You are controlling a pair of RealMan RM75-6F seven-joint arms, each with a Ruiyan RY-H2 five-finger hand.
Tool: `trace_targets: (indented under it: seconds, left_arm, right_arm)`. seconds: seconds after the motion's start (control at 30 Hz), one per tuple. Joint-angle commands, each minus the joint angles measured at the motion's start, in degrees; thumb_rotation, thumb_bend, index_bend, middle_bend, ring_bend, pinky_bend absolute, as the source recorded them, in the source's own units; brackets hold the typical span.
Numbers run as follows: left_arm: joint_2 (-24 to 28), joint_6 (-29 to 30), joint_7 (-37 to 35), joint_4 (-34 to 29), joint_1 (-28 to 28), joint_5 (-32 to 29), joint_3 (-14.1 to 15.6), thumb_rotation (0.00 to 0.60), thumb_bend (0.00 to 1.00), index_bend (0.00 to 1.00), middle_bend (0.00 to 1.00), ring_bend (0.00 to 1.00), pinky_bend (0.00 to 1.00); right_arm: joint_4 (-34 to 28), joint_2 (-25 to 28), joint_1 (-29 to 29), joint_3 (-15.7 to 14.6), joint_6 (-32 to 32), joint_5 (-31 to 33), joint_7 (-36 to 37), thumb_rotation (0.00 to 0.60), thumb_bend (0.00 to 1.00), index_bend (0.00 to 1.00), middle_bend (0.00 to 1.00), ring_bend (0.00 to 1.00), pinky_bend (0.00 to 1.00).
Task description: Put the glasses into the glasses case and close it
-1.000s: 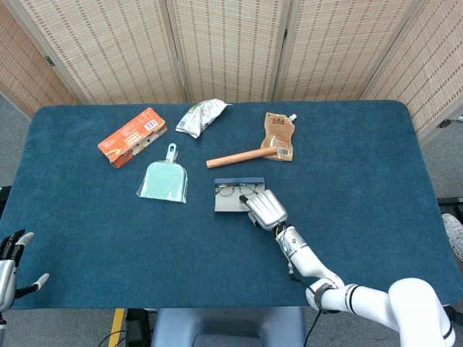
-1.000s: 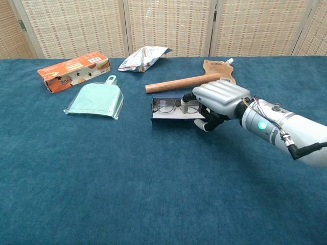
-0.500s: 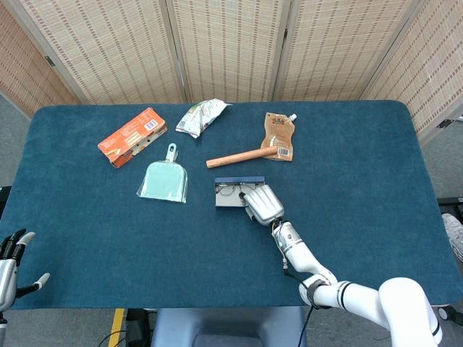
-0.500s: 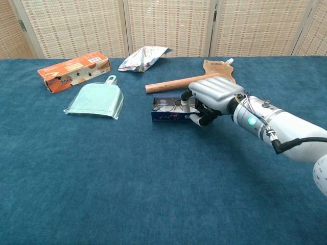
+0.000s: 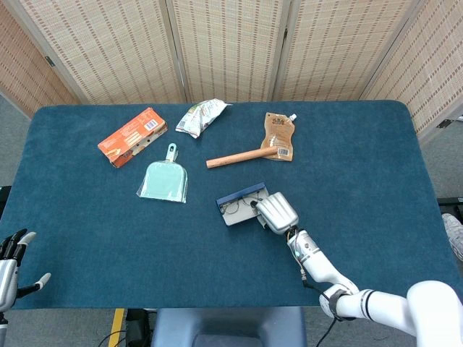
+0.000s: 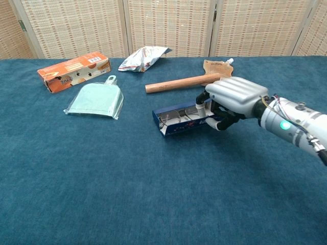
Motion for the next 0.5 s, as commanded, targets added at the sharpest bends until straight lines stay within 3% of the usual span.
trace_targets:
  seconds: [0.03,0.27,0.5]
  left_arm:
    - [-0.1,0.0,0.0,0.0,-0.1,0.1,0.0,0.6,0.19,0.19,0.14,0.15,0.24]
    - [-0.2,-0.1,0.2,-0.3,-0.3,0.6,0.1,0.6,0.19,0.19,0.14,0.15,0.24]
    - [-0.3,-0.2,0.4,-0.5,-0.5,0.8,0.2,0.6,0.19,0.19,0.14,0.15,0.24]
  right_arm:
    - [-6.5,5.8,-3.2,-3.0,1.7,-1.2,-0.5,0.6,0.48,0.67,0.94,1.0,0.93]
    - [-14.5,12.5,-6.2,-6.3,2.7,-2.0,-3.4,0.6,0.48,0.67,0.94,1.0,0.93]
    - [-15.8,13.2,-5.9,-5.0,2.3,-1.2,-4.7,0.6,0.48,0.67,0.94,1.0,0.93]
